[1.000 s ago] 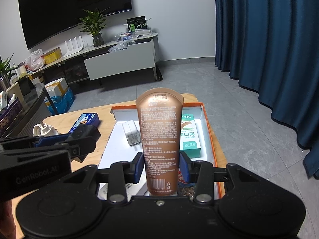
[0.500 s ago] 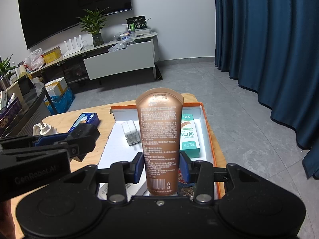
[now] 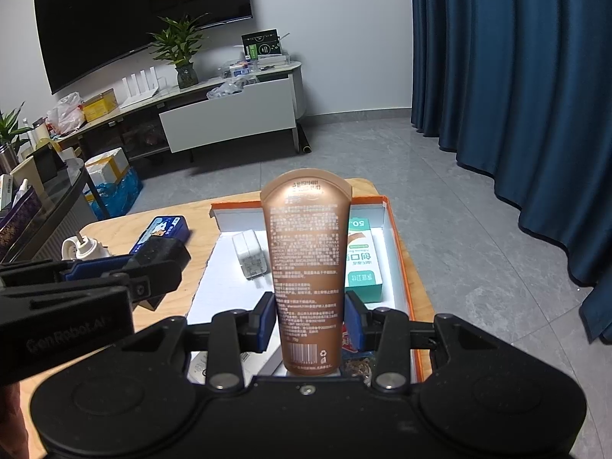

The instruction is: Organize rigid objects

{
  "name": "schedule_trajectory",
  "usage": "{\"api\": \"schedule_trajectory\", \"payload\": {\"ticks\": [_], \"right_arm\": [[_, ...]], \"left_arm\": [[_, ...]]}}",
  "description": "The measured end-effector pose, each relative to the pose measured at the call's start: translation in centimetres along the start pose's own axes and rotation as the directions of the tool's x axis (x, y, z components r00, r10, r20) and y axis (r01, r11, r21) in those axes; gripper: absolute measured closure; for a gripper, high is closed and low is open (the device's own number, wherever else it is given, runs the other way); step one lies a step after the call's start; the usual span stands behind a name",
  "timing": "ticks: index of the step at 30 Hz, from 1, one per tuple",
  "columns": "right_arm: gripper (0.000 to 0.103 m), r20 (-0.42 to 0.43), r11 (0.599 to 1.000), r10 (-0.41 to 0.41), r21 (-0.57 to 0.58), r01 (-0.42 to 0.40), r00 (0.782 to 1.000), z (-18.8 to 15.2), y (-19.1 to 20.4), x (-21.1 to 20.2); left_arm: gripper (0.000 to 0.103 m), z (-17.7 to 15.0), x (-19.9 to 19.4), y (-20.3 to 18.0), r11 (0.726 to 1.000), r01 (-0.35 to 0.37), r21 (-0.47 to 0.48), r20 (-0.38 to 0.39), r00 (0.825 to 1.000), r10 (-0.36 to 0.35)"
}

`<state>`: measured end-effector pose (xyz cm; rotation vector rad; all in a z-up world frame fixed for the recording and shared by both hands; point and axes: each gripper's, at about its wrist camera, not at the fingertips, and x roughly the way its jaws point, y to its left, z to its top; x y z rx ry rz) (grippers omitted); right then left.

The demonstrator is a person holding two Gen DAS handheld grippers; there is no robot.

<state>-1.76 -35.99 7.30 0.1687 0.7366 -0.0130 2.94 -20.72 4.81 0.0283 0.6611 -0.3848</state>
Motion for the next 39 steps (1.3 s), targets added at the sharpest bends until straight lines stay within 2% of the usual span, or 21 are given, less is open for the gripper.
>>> {"api": "schedule_trajectory", "payload": {"ticks": [39], "right_arm": [[0.056, -0.009, 1.0, 0.002, 0.005, -0.002, 1.0, -0.45, 0.08, 0.49]], "left_arm": [[0.067, -0.18, 0.1, 0.05, 1.0, 0.001, 0.002, -0.006, 1.0, -0.001]]}}
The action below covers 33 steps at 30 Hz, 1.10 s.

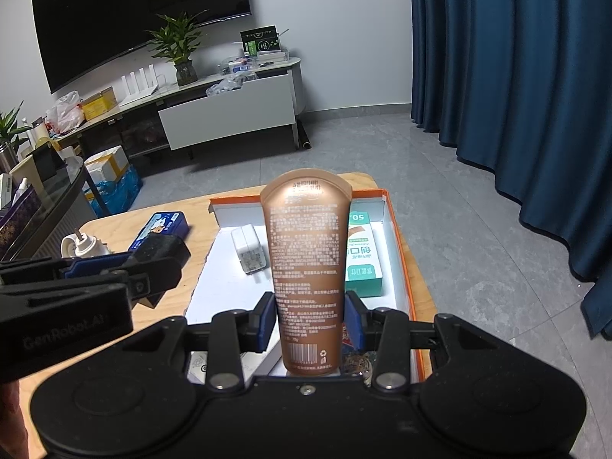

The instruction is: Organize rigid objects

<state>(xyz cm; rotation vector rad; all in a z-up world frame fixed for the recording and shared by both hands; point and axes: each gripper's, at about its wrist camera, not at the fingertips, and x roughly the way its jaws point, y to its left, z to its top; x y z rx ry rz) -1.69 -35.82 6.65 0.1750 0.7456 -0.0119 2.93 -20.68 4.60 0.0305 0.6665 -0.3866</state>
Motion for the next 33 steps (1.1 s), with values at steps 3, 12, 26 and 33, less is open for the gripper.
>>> {"api": "schedule_trajectory", "payload": {"ticks": [3, 12, 26, 33], "right_arm": [[0.056, -0.001, 1.0, 0.0, 0.0, 0.0, 1.0, 0.01, -0.03, 0.01], [0.056, -0.004, 1.0, -0.001, 0.002, 0.001, 1.0, -0.15, -0.09, 0.09], [0.056, -0.008, 1.0, -0.001, 0.005, 0.001, 1.0, -0.2, -0.18, 0.09], [0.056, -0.011, 1.0, 0.0, 0.007, 0.0, 1.0, -0.28, -0.25, 0.08]], "left_arm": [[0.067, 0.0, 0.03, -0.03, 1.0, -0.001, 0.0, 0.0, 1.0, 0.001], [0.067, -0.05, 0.05, -0.06, 1.0, -0.001, 0.001, -0.003, 1.0, 0.001], [0.067, -0.14, 0.27, -0.17, 1.0, 0.001, 0.002, -0.006, 1.0, -0.001], [0.067, -0.23, 0.41, -0.23, 1.0, 0.003, 0.004, -0.008, 1.0, -0.003]]}}
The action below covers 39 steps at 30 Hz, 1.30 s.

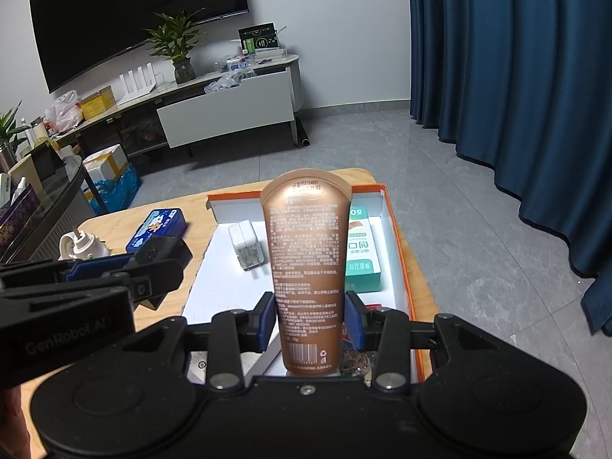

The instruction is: Organize rigid objects

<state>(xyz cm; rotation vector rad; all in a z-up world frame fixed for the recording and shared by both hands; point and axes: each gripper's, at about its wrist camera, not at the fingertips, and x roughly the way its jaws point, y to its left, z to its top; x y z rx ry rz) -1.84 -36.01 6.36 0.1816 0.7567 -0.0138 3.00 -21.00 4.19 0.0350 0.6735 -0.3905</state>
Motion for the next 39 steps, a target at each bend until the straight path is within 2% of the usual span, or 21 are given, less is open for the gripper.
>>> {"api": "schedule_trajectory", "payload": {"ticks": [39], "right_arm": [[0.056, -0.039, 0.999, -0.026, 0.031, 0.028, 0.999, -0.5, -1.5, 1.2]], "left_arm": [[0.067, -0.6, 1.0, -0.5, 1.0, 0.013, 0.005, -0.032, 0.999, -0.013]]}}
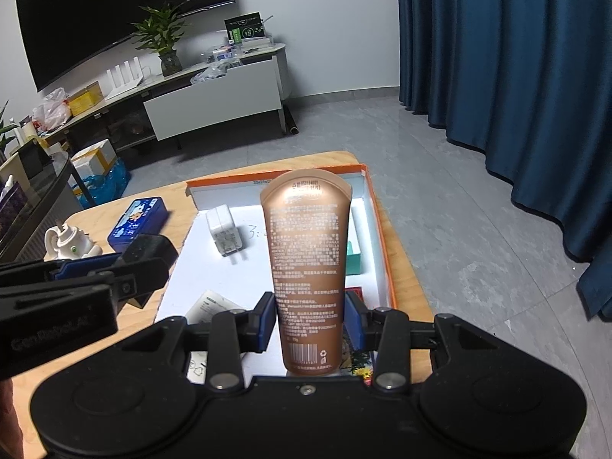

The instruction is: Organize rigid objects

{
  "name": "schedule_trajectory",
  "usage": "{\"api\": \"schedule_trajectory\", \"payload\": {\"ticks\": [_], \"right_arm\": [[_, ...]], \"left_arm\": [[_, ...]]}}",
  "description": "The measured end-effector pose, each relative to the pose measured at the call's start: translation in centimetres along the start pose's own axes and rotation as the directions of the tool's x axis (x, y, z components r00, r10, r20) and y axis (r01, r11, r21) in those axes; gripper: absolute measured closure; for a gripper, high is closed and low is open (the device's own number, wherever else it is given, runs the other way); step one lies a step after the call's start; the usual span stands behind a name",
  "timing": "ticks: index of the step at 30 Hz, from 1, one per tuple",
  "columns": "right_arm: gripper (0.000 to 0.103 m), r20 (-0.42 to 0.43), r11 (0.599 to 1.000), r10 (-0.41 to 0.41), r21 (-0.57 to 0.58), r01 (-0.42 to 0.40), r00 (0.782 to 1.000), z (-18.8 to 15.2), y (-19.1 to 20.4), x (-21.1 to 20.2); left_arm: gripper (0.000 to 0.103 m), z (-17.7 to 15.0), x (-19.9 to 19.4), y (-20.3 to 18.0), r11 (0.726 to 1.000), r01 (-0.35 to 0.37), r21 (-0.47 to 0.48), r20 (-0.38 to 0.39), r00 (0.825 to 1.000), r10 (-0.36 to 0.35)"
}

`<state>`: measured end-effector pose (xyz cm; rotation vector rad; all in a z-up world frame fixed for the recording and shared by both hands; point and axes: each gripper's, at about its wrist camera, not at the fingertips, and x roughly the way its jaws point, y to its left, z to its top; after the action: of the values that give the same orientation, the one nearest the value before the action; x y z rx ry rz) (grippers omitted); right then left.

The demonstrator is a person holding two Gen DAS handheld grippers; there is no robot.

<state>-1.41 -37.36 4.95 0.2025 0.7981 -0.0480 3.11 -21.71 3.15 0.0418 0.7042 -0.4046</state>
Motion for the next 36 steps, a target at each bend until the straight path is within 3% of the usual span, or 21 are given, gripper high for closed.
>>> {"api": "schedule_trajectory", "payload": {"ticks": [24, 36], "right_arm": [[0.056, -0.037, 1.0, 0.003, 0.008, -0.003, 0.999, 0.1, -1.0, 2.4], [0.049, 0.028, 1.0, 0.024, 0.019, -0.024, 0.999, 0.5, -2.7, 1.7]], "left_arm": [[0.067, -0.5, 1.9, -0.7, 1.0, -0.003, 0.006, -0.039, 0.999, 0.004], [0.067, -1.3, 3.3, -1.5, 1.0, -0.015, -0.006, -0.076, 0.997, 0.015]]}}
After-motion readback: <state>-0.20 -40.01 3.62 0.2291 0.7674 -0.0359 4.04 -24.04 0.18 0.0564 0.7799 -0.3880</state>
